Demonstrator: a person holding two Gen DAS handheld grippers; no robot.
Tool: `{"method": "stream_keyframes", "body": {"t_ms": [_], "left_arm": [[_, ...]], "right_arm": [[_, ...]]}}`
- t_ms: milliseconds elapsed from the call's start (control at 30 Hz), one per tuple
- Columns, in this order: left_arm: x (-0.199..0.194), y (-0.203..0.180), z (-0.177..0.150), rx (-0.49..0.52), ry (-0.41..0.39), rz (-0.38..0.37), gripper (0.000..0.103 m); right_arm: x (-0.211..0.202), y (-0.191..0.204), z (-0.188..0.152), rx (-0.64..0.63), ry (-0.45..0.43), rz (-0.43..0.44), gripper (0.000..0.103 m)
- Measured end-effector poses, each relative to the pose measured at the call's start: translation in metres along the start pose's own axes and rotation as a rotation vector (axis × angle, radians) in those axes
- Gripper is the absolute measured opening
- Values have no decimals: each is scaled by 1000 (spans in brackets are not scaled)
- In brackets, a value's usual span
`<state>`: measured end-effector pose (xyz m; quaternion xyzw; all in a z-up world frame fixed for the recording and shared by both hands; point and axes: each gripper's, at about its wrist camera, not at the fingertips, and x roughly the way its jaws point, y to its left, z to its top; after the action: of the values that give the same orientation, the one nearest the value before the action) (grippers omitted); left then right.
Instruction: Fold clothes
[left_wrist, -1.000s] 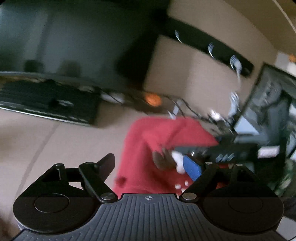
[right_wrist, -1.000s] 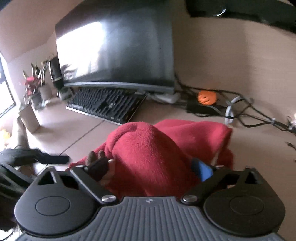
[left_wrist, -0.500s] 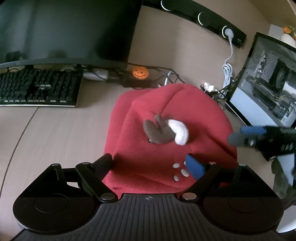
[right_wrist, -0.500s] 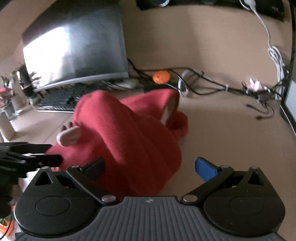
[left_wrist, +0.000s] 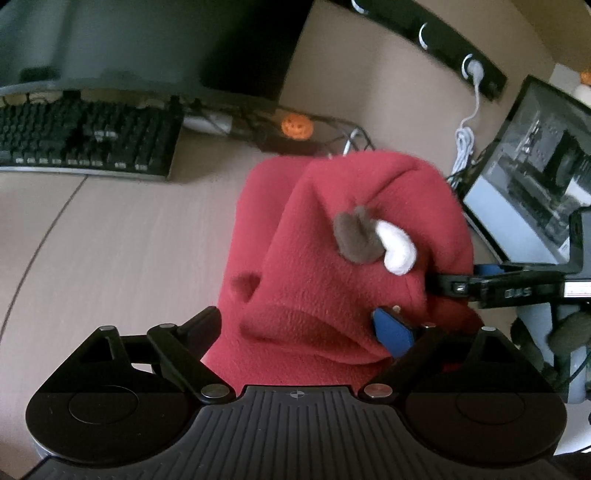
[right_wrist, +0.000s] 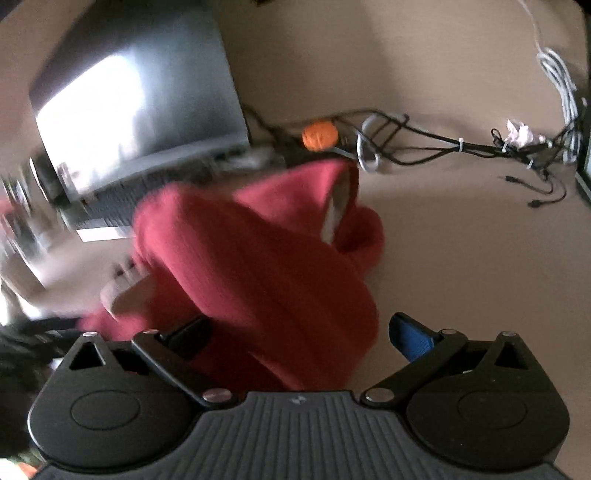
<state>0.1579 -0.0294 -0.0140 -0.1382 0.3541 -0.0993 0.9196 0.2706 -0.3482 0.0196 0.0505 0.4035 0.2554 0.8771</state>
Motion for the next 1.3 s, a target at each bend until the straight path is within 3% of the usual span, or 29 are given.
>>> {"method": "stream_keyframes", "body": {"t_ms": [167, 333, 467, 567, 700, 867, 967, 1067, 1200, 1300], "left_arm": [[-2, 15, 14, -81, -14, -71, 93], [18, 23, 21, -185, 26, -134, 93], [30, 16, 26, -190, 57, -150, 93], [27, 9, 32, -174, 45, -172, 93], [16, 3, 39, -142, 7, -181, 94], [10, 1, 40, -117, -23, -107, 95], [13, 2, 34, -88, -5, -33, 95], [18, 4, 25, -74, 26, 20, 95], [17, 10, 18, -99, 23, 33, 96], [16, 13, 13, -101, 17, 40, 96]], "right_arm": [[0, -6, 0, 107, -12, 105, 103], [-1, -11, 0, 213, -25, 209, 103], [-2, -15, 1, 291, -40, 294, 101], [-14, -7, 12, 241, -106, 339, 101], [-3, -1, 14, 179, -85, 293, 101], [-14, 10, 16, 67, -100, 249, 101], [-26, 13, 29, -15, -151, 163, 96], [-22, 19, 35, -130, -159, -12, 84], [-13, 17, 33, -101, -109, 38, 79], [-4, 30, 28, -154, -100, 40, 74]]}}
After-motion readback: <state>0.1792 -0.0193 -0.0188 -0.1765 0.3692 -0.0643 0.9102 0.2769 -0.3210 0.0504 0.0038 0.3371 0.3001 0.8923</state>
